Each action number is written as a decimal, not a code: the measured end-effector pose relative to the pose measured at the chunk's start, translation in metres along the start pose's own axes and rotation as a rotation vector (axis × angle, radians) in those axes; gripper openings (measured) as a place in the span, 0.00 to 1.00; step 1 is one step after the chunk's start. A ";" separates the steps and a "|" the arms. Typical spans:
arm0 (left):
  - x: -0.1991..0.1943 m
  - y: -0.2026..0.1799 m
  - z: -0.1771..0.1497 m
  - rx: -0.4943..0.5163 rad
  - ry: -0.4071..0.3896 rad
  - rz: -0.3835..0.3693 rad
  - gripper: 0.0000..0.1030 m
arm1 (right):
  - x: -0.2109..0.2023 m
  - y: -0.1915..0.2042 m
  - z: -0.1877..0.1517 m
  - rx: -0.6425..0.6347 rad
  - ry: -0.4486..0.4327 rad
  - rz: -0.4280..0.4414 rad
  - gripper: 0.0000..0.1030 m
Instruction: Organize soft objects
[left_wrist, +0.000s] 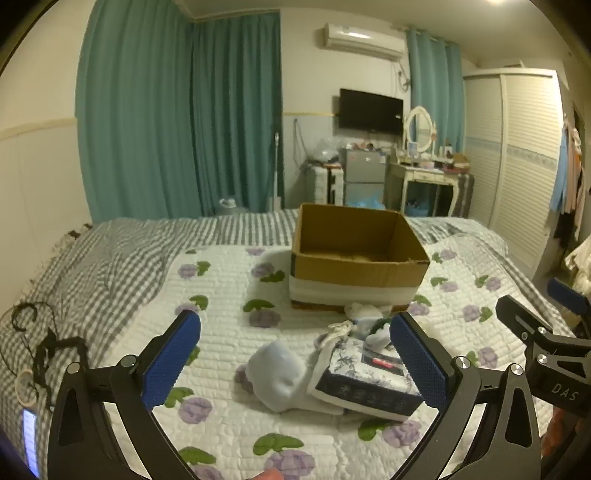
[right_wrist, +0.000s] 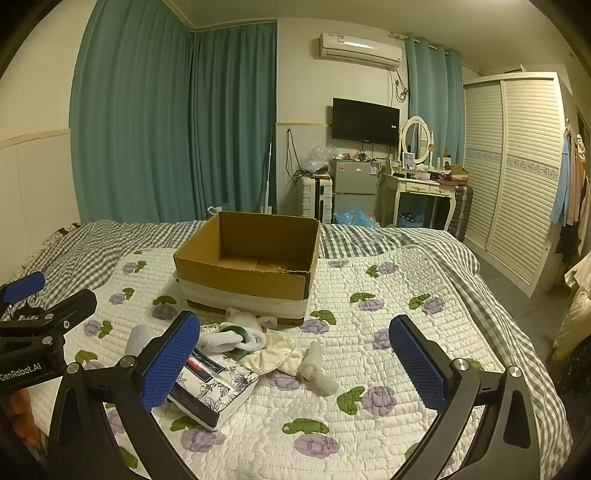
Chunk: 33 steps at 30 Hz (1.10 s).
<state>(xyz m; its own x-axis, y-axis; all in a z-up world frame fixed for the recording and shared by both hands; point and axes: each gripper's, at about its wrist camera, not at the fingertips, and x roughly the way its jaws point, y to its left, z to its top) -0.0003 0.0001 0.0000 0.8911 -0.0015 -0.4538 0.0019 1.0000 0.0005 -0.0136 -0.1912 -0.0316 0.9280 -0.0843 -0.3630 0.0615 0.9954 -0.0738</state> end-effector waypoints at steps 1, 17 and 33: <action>0.000 0.000 0.000 0.000 0.002 0.000 1.00 | 0.000 0.000 0.000 -0.002 -0.001 -0.001 1.00; 0.001 0.005 0.000 -0.005 0.005 -0.011 1.00 | 0.001 0.000 0.000 -0.001 0.001 0.000 1.00; 0.003 -0.002 -0.003 -0.008 0.015 -0.005 1.00 | 0.000 0.002 -0.001 -0.005 0.003 0.003 1.00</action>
<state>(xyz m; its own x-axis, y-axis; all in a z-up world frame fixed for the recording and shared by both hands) 0.0005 -0.0019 -0.0040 0.8840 -0.0061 -0.4674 0.0023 1.0000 -0.0088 -0.0135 -0.1894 -0.0329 0.9269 -0.0816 -0.3662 0.0570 0.9954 -0.0776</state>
